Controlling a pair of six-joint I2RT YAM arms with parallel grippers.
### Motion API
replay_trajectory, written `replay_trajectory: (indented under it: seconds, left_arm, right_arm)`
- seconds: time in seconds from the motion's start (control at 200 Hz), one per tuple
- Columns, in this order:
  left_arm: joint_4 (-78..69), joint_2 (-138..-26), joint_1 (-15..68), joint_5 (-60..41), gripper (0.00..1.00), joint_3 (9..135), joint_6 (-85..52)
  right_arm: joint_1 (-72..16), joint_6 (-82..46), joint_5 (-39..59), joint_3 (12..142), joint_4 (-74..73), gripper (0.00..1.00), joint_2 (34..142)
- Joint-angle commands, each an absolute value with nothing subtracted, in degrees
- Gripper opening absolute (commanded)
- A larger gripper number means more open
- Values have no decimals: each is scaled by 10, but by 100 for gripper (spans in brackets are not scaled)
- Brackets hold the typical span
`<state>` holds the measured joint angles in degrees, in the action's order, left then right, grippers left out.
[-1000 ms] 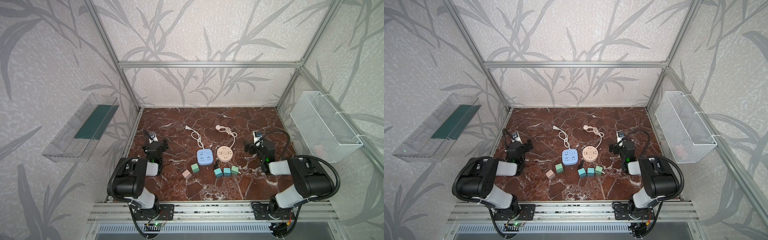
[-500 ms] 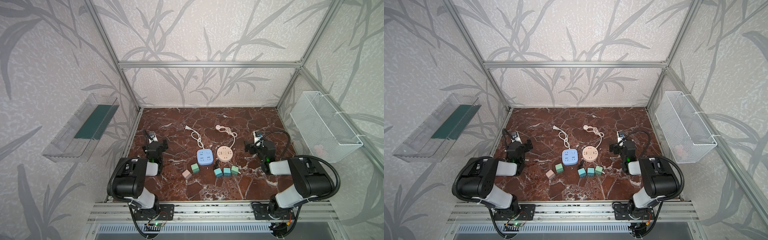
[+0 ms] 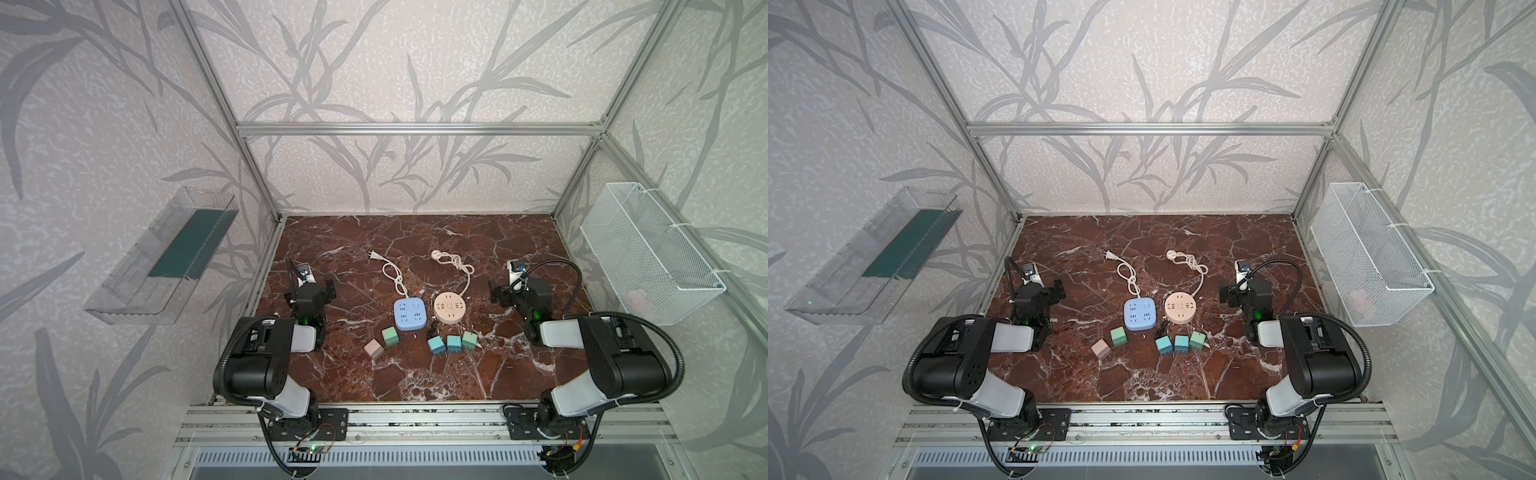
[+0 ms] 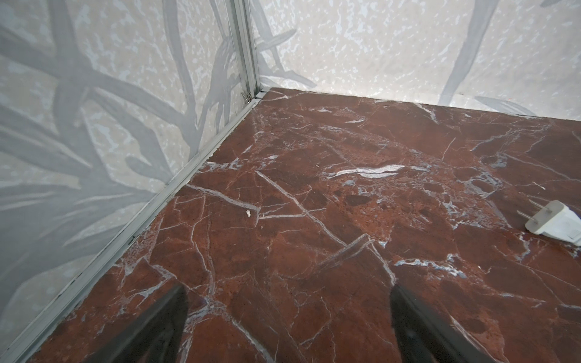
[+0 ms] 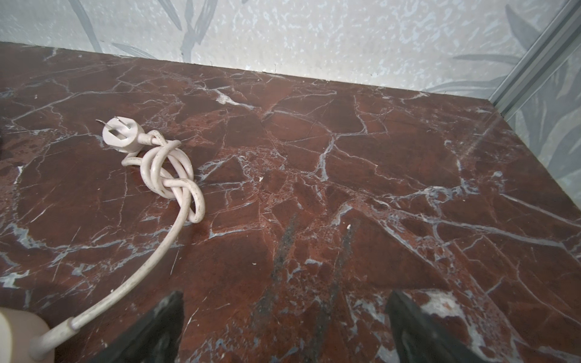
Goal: Insert the plug
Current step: 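Move both grippers forward toward the plug adapters in front of the power strips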
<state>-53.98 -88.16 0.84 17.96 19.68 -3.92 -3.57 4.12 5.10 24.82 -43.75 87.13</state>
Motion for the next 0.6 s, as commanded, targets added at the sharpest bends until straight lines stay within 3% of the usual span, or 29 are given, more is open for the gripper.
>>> replay_trajectory:
  seconds: [0.0, 0.12, 0.26, 0.41, 0.595]
  left_arm:
    - [-522, -848, 26, 209, 99, 210, -7]
    - [-410, -759, 37, 232, 99, 232, -7]
    - [-434, -690, 39, 262, 99, 206, -66]
    - [-159, -614, 44, 250, 99, 304, -197]
    - [-68, -579, 140, 209, 99, 343, -229]
  right_arm:
    - [-35, 32, 47, 309, -308, 99, 797]
    - [-34, -44, 8, 364, -196, 99, 760]
    - [-40, -129, -3, 420, -60, 99, 737]
    - [-73, -180, -62, 442, 64, 99, 673]
    - [-157, -229, -105, 455, 208, 96, 600]
